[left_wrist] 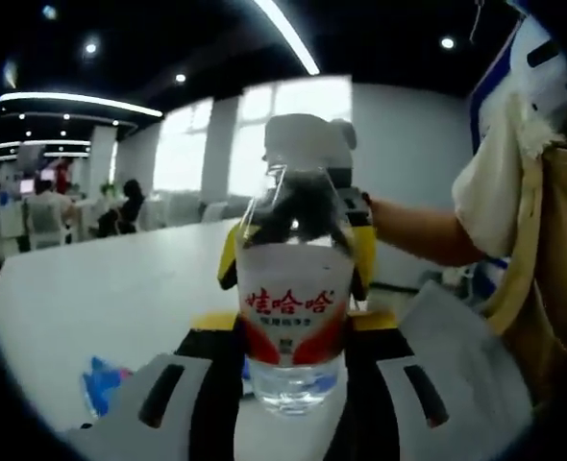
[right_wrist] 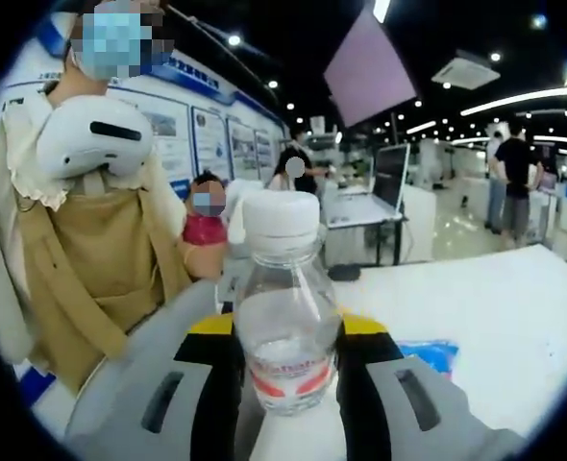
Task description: Arrange the tabletop items into an orderly group along one side of the table until the central work area is clear of visible clutter.
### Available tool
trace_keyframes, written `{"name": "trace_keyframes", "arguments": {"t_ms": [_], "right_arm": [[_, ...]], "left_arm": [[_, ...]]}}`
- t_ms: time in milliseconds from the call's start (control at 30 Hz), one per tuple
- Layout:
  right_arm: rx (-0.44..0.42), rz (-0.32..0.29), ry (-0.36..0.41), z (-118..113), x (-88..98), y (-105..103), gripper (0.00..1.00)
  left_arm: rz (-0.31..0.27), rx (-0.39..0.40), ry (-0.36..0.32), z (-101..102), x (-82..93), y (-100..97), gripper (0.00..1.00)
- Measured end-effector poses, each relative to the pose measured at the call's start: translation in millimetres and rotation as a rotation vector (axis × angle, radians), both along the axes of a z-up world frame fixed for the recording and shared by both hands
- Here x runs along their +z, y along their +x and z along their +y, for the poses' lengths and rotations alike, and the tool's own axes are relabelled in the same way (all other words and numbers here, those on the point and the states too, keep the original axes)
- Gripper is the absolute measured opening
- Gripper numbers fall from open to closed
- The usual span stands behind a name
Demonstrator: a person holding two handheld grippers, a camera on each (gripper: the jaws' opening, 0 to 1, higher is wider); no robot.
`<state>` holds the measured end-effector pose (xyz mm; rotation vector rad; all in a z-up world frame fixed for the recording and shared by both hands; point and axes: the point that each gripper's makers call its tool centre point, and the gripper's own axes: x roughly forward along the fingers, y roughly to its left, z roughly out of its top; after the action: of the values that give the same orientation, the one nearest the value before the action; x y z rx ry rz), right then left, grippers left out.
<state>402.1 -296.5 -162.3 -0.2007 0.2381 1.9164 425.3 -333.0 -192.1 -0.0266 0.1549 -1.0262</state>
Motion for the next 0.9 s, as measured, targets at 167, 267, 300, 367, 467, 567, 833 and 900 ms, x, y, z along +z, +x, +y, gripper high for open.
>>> {"name": "trace_keyframes", "arguments": {"t_ms": [167,267,300,367,467,567,833,900], "right_arm": [[-0.006,-0.003,0.009,-0.7,1.7,0.4,0.38],[-0.008,-0.005,0.01,-0.5,2.2,-0.1,0.38],[-0.008,-0.003,0.012,-0.5,2.6,-0.2,0.38],[-0.012,0.016,0.018,-1.1,4.7,0.1,0.38],[-0.022,0.046,0.052,-0.2,13.8,1.0,0.39],[-0.029,0.045,0.063,2.6,16.8,1.3,0.4],[-0.143,0.11,0.098,21.7,22.1,16.3,0.59],[-0.167,0.104,0.098,25.7,22.6,19.4,0.68]], "left_arm": [[-0.012,0.005,0.001,0.0,1.8,-0.2,0.37],[-0.016,0.01,0.008,-0.3,2.6,-0.8,0.37],[-0.014,0.012,0.009,-0.5,2.9,-0.9,0.37],[-0.01,0.022,0.004,-0.9,5.1,-0.8,0.36],[-0.012,0.03,-0.051,-0.3,14.3,-0.5,0.36],[-0.023,0.05,-0.06,2.5,17.0,1.6,0.36],[-0.054,0.117,0.052,9.2,5.8,8.9,0.35],[-0.069,0.118,0.05,9.7,8.0,8.9,0.35]]}}
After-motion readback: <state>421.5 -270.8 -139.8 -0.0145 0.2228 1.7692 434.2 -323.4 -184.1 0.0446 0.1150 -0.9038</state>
